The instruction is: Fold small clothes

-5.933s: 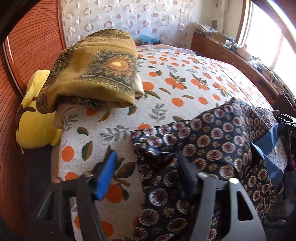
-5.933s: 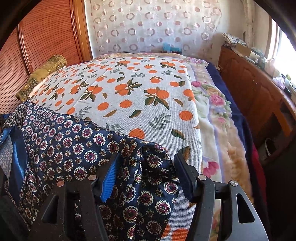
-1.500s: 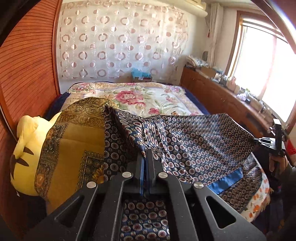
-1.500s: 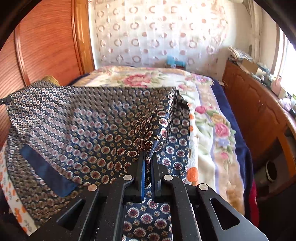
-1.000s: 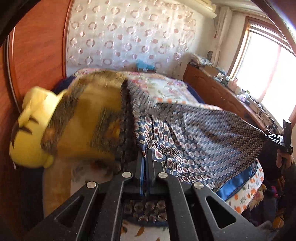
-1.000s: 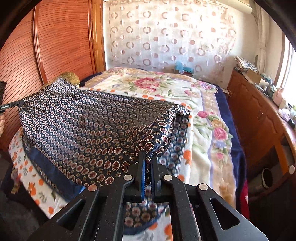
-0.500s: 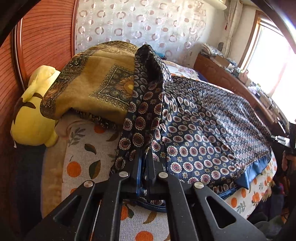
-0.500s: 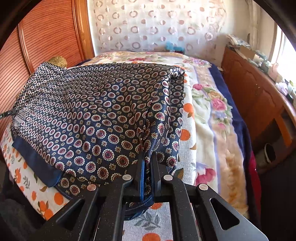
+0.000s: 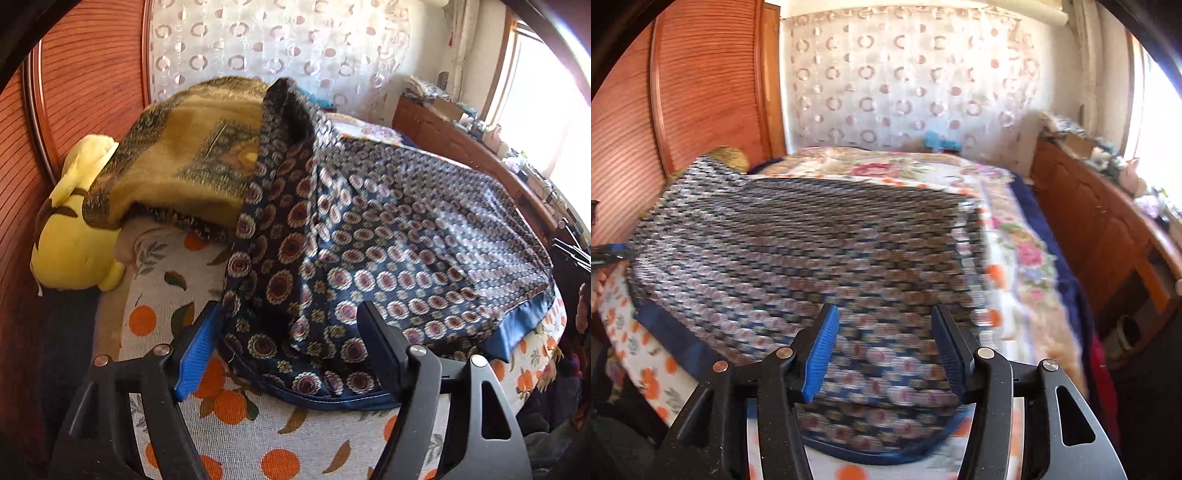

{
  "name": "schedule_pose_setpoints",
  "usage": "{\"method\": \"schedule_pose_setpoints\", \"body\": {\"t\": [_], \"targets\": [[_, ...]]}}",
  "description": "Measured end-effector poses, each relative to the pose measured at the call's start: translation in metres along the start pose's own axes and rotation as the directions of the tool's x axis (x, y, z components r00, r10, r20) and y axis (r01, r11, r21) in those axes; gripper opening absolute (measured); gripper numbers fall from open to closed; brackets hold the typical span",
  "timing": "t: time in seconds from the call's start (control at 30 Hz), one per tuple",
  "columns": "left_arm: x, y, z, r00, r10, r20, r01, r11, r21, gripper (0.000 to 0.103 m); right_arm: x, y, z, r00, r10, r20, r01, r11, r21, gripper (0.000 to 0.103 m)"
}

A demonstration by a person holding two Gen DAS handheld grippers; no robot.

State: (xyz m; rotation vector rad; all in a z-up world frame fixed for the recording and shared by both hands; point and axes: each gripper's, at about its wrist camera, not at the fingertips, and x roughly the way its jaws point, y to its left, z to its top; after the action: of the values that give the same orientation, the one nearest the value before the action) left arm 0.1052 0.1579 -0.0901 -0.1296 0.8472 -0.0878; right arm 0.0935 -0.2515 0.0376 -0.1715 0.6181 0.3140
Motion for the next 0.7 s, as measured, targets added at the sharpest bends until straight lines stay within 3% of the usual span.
{"method": "schedule_pose_setpoints", "body": {"t": [0.27,0.43,0.57,0.7], "targets": [[0.008,0.001,-0.008,0.999,0.045,0.007,-0.045,0.999,0.015,0.076,0.04,0.041,-0.008,0.993,0.1,-0.063,-0.101,0.995,-0.022,0.055],[0.011,-0.008,-0.009,0.996,0.084,-0.003,-0.084,0.995,0.053,0.077,0.08,0.054,-0.003,0.992,0.092,-0.089,-0.097,0.994,-0.05,0.06],[0.0,0.004,-0.006,1.0,-0.02,0.021,0.02,1.0,-0.014,0.072,0.1,0.06,-0.007,0.99,0.077,-0.12,-0.086,0.994,-0.065,0.06],[-0.011,0.018,0.005,0.996,-0.046,0.075,0.052,0.995,-0.082,0.067,0.103,0.055,-0.007,0.989,0.092,-0.116,-0.097,0.995,-0.033,0.061]]}}
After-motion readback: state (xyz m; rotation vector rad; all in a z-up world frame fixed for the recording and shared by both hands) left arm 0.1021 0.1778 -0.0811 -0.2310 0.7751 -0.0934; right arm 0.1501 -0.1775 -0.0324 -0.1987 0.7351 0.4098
